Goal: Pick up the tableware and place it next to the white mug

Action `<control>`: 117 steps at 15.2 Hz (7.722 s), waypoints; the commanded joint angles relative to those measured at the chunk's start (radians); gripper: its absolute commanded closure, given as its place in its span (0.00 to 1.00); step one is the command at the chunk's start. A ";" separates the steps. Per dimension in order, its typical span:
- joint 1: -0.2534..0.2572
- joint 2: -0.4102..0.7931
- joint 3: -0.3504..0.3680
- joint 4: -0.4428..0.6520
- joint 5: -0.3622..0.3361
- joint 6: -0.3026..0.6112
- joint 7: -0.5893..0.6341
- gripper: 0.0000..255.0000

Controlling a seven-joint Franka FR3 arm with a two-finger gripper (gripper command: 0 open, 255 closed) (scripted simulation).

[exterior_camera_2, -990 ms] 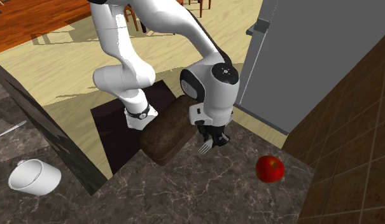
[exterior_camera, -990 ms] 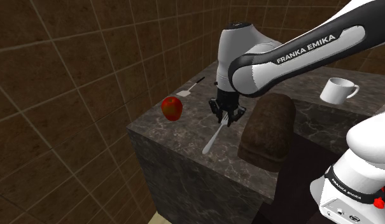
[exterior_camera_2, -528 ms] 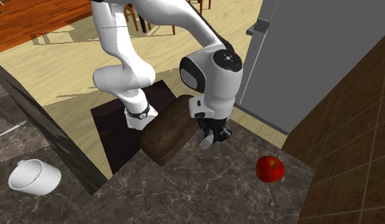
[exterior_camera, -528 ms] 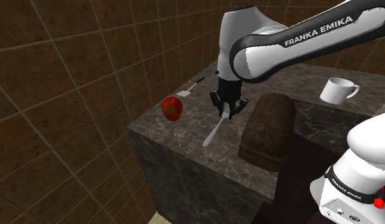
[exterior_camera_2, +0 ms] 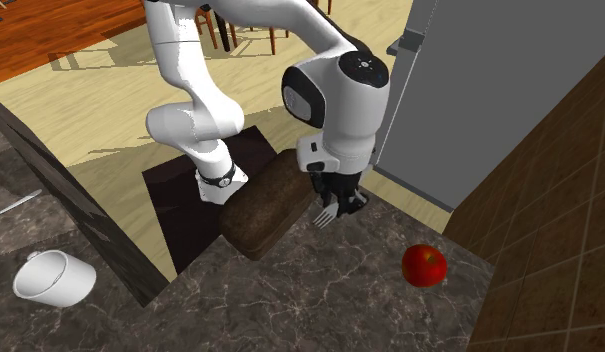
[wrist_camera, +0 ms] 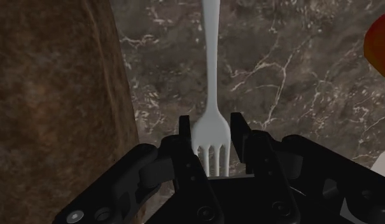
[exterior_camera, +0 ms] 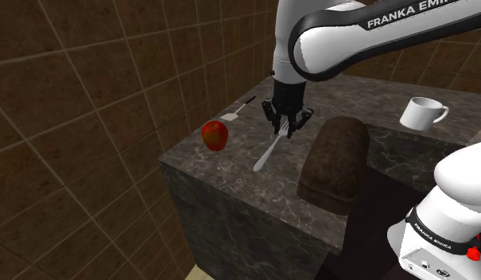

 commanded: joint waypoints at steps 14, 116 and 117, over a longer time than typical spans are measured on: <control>0.003 -0.136 -0.194 -0.027 -0.023 -0.133 -0.171 1.00; -0.581 1.036 -1.119 0.782 -0.050 0.151 -1.592 0.00; -0.581 1.036 -1.119 0.782 -0.050 0.151 -1.592 0.00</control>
